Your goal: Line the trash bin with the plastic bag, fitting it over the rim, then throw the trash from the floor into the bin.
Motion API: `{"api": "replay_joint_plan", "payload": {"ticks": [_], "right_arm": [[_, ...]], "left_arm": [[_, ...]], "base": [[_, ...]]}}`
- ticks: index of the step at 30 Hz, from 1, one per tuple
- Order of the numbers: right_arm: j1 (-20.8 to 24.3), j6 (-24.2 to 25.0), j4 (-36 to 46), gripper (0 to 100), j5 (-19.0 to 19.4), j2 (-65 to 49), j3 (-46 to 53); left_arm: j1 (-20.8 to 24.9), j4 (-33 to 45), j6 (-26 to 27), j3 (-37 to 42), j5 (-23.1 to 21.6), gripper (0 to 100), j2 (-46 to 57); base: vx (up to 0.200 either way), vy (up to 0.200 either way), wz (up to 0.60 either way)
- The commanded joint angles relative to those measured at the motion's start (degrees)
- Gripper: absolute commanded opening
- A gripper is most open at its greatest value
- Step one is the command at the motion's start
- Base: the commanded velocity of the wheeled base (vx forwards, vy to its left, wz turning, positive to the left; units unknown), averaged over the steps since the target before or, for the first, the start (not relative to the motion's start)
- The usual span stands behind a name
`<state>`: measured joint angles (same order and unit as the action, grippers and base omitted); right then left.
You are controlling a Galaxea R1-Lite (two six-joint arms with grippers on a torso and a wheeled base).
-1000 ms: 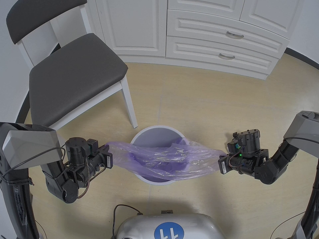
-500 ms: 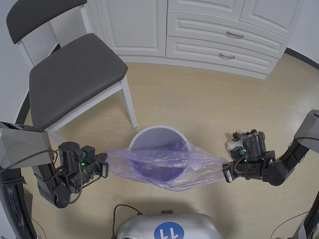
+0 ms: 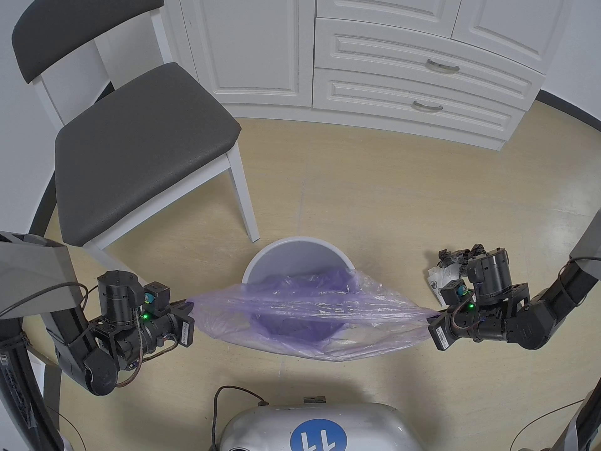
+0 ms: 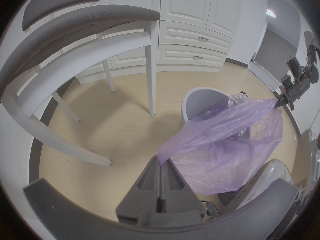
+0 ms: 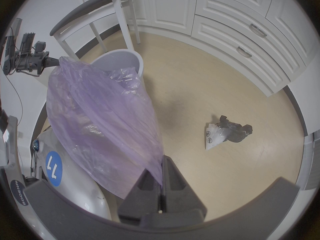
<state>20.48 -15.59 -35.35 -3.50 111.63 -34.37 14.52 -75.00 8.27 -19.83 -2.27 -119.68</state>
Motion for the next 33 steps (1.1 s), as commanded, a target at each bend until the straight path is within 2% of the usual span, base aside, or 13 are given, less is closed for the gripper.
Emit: {"api": "replay_joint_plan", "payload": {"ticks": [1,16,22,24,27,29,30,33], "right_arm": [[-0.3,-0.7,2.7,0,1.3,-2.5,-0.1],[-0.5,-2.4,2.9,0,1.6,1.7,-0.5],[-0.4,-1.7,2.1,0,0.9,7.4,-3.6],[-0.4,-0.4,2.1,0,0.9,8.3,-4.9],[0.1,5.4,1.9,0,0.9,10.6,-7.8],[0.1,5.4,1.9,0,0.9,10.6,-7.8],[0.4,8.8,0.5,0,0.9,11.5,-9.5],[0.6,10.2,-3.8,0,0.9,11.9,-9.3]], "left_arm": [[0.1,0.2,0.2,0.8,-0.3,0,0.9],[0.7,-0.1,2.5,0.9,-1.1,0,-5.1],[0.7,-1.4,2.2,-1.8,-0.7,0,-10.3],[0.7,-2.7,1.8,-3.1,-0.5,0,-11.5],[0.9,-5.9,-0.4,-5.3,0.9,0,-13.8],[0.9,-5.9,-0.4,-5.3,0.9,0,-13.8],[2.7,-8.6,-3.8,-7.3,3.3,0,-14.9],[3.5,-10.0,-6.0,-8.9,4.8,0,-15.3]], "base": [[0.0,0.0,0.0],[0.0,0.0,0.0],[0.0,0.0,0.0],[0.0,0.0,0.0],[0.0,0.0,0.0],[0.0,0.0,0.0],[0.0,0.0,0.0],[0.0,0.0,0.0]]}}
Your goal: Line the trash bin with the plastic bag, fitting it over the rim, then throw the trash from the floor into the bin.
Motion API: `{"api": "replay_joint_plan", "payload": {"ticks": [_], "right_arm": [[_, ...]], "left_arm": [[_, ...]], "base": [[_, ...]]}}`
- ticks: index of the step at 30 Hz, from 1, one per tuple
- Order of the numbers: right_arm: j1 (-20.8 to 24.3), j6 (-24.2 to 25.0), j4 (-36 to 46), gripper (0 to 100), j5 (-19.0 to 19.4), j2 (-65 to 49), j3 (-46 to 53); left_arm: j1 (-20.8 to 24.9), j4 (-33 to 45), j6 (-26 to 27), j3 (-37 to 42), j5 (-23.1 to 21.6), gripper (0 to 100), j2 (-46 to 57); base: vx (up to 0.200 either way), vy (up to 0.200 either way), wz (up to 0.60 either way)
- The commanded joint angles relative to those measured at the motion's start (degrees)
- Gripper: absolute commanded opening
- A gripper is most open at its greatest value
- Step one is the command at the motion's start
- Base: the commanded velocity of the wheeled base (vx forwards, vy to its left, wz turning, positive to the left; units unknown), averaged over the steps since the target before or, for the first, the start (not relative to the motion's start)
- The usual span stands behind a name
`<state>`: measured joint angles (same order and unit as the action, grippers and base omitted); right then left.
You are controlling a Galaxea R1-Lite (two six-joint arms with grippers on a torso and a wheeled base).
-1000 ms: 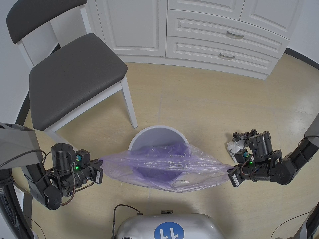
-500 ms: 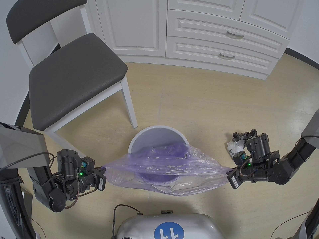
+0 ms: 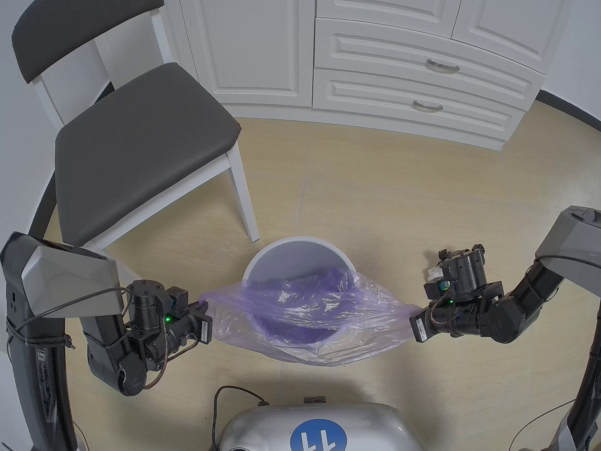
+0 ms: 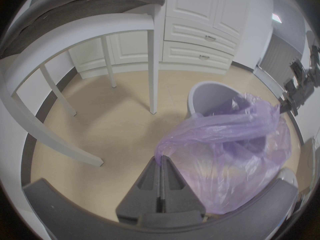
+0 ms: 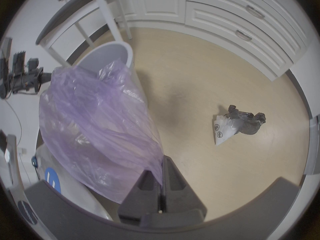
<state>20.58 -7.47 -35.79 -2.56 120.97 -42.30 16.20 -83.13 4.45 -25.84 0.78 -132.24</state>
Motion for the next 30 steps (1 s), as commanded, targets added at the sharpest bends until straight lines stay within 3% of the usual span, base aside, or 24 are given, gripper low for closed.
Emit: {"api": "replay_joint_plan", "payload": {"ticks": [1,8,30], "right_arm": [[0.6,2.4,-4.7,0,0.0,2.7,-1.2],[1.6,5.1,-14.7,0,-0.1,2.6,0.9],[-1.2,2.7,-14.5,0,-0.1,8.7,-0.1]], "left_arm": [[1.9,-2.0,-2.4,-3.2,1.8,0,-2.8],[3.0,-4.6,-4.3,-3.6,2.1,0,-2.8],[-0.2,-4.7,-3.7,-4.8,0.5,0,-8.6]], "base": [[0.0,0.0,0.0],[0.0,0.0,0.0],[0.0,0.0,0.0]]}}
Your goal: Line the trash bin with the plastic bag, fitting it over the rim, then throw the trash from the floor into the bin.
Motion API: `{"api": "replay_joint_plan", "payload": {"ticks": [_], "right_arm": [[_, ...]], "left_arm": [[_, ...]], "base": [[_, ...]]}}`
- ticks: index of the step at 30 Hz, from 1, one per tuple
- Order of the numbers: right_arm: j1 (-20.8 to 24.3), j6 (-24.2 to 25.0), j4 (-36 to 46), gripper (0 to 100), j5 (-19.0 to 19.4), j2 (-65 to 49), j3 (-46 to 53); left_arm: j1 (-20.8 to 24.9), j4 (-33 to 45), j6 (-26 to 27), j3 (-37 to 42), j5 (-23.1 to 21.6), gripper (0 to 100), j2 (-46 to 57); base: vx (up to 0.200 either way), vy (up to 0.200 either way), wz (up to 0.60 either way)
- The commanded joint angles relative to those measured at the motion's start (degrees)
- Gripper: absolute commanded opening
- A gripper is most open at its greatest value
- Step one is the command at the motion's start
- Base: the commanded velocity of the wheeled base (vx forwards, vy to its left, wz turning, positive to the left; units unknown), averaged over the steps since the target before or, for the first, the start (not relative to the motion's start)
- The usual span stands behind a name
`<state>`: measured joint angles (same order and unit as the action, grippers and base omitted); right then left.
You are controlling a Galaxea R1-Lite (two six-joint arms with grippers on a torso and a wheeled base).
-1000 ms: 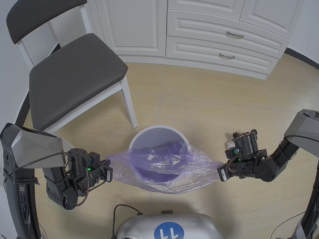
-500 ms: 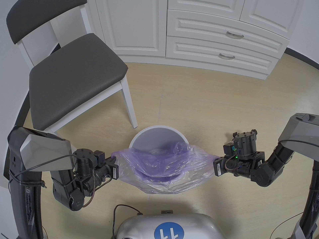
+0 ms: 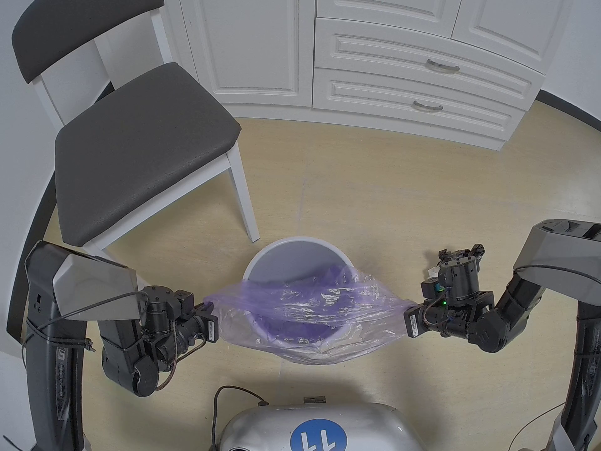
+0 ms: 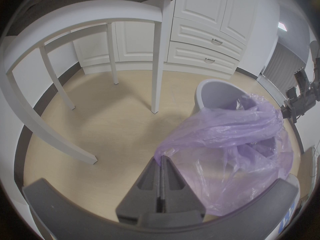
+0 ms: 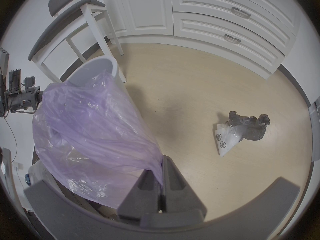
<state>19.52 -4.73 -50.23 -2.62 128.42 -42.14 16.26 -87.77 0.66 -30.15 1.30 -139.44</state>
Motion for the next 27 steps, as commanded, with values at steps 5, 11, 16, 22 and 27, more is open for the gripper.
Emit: {"api": "replay_joint_plan", "payload": {"ticks": [5,11,16,22,27], "right_arm": [[-0.3,0.0,0.0,0,0.0,2.5,-0.9],[-0.5,0.1,-0.2,0,0.1,2.6,-1.3],[-0.4,0.1,-0.2,0,0.7,2.0,-1.0],[-0.4,0.1,-0.2,100,0.9,-0.4,-0.1],[-1.1,0.1,0.6,100,5.5,-4.8,2.6]], "left_arm": [[-1.0,0.0,0.0,-1.8,0.0,0,-2.8],[-1.2,0.0,-0.2,-2.8,-0.1,0,-3.5],[-1.2,-0.1,-0.4,-2.6,-0.1,0,-2.8],[-0.7,-0.1,-0.8,-1.9,-0.2,0,0.0],[0.6,-0.1,-2.9,-0.6,-0.2,0,2.4]], "base": [[0.0,0.0,0.0],[0.0,0.0,0.0],[0.0,0.0,0.0],[0.0,0.0,0.0],[0.0,0.0,0.0]]}}
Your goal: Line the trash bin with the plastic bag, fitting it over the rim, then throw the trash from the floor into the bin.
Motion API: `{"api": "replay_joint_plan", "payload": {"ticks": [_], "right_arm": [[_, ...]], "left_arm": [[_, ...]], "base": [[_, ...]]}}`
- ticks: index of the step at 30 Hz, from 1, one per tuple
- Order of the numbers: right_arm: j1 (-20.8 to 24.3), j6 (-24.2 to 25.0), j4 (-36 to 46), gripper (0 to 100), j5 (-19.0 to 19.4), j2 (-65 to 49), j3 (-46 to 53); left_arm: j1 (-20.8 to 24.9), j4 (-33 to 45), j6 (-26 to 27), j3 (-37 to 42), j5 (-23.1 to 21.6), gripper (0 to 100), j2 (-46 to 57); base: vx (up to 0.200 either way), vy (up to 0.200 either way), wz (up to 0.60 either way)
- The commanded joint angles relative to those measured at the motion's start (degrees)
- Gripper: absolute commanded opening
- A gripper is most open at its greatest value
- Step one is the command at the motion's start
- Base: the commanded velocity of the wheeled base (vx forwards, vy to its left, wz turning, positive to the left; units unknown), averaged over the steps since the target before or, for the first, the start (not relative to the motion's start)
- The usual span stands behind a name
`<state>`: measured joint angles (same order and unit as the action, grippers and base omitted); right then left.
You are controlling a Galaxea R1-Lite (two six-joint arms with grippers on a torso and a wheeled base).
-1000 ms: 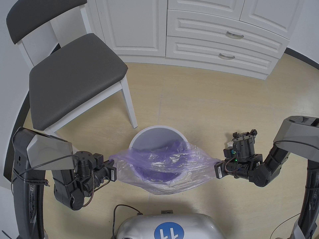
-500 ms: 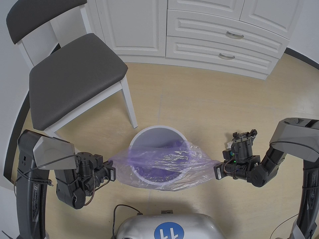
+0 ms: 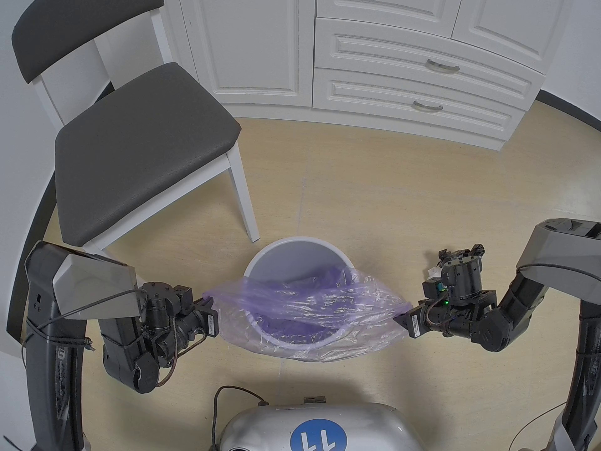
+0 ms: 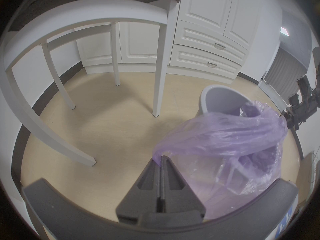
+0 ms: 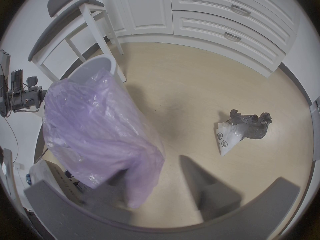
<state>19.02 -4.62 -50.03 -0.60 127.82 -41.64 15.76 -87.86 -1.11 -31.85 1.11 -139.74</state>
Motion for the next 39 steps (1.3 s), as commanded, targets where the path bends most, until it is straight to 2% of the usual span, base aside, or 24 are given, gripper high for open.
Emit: {"api": "replay_joint_plan", "payload": {"ticks": [1,2,3,8,9,10,11,12,14,16,21,22,24,39], "right_arm": [[-1.0,0.0,0.5,100,5.0,-4.9,2.6],[-1.5,-0.1,0.5,100,7.1,-5.8,3.4],[-1.6,-0.2,0.5,100,7.5,-6.0,3.5],[-6.6,-1.4,0.3,100,21.3,-6.6,5.3],[-6.7,-1.4,0.3,100,21.7,-6.6,5.3],[-8.0,-1.4,0.3,100,25.5,-6.4,5.3],[-8.4,-1.4,0.2,100,26.4,-6.3,5.3],[-10.0,-1.5,0.2,100,29.5,-6.0,5.3],[-10.7,-1.6,0.2,100,30.8,-5.7,5.3],[-13.4,-2.6,-0.1,100,35.8,-4.7,5.3],[-17.0,-2.9,-0.1,100,44.1,-3.3,5.1],[-17.0,-2.9,-0.1,100,44.1,-3.3,5.1],[-18.8,-2.9,-0.1,100,48.7,-2.9,5.1],[-21.7,-2.9,-0.5,100,56.0,-3.5,5.6]], "left_arm": [[1.4,0.0,-1.2,1.1,0.0,0,2.9],[1.6,0.0,-1.3,1.2,0.1,0,2.9],[1.6,0.0,-1.3,1.2,0.1,0,2.9],[1.4,0.1,-1.4,0.7,0.0,0,2.0],[1.4,0.1,-1.4,0.7,0.0,0,1.9],[1.2,0.1,-1.4,0.3,0.0,0,1.3],[1.2,0.1,-1.4,0.2,0.0,0,1.1],[1.1,0.1,-1.5,-0.2,0.1,0,0.8],[1.0,0.1,-1.5,-0.5,0.1,0,0.5],[0.6,0.1,-1.8,-1.6,0.1,0,-0.6],[-0.9,0.1,-1.6,-2.6,0.2,0,-2.8],[-0.9,0.1,-1.6,-2.6,0.2,0,-2.8],[-1.5,0.1,-1.4,-2.9,0.2,0,-3.6],[-1.8,0.1,-1.4,-3.2,0.1,0,-3.7]], "base": [[0.0,0.0,0.0],[0.0,0.0,0.0],[0.0,0.0,0.0],[0.0,0.0,0.0],[0.0,0.0,0.0],[0.0,0.0,0.0],[0.0,0.0,0.0],[0.0,0.0,0.0],[0.0,0.0,0.0],[0.0,0.0,0.0],[0.0,0.0,0.0],[0.0,0.0,0.0],[0.0,0.0,0.0],[0.0,0.0,0.0]]}}
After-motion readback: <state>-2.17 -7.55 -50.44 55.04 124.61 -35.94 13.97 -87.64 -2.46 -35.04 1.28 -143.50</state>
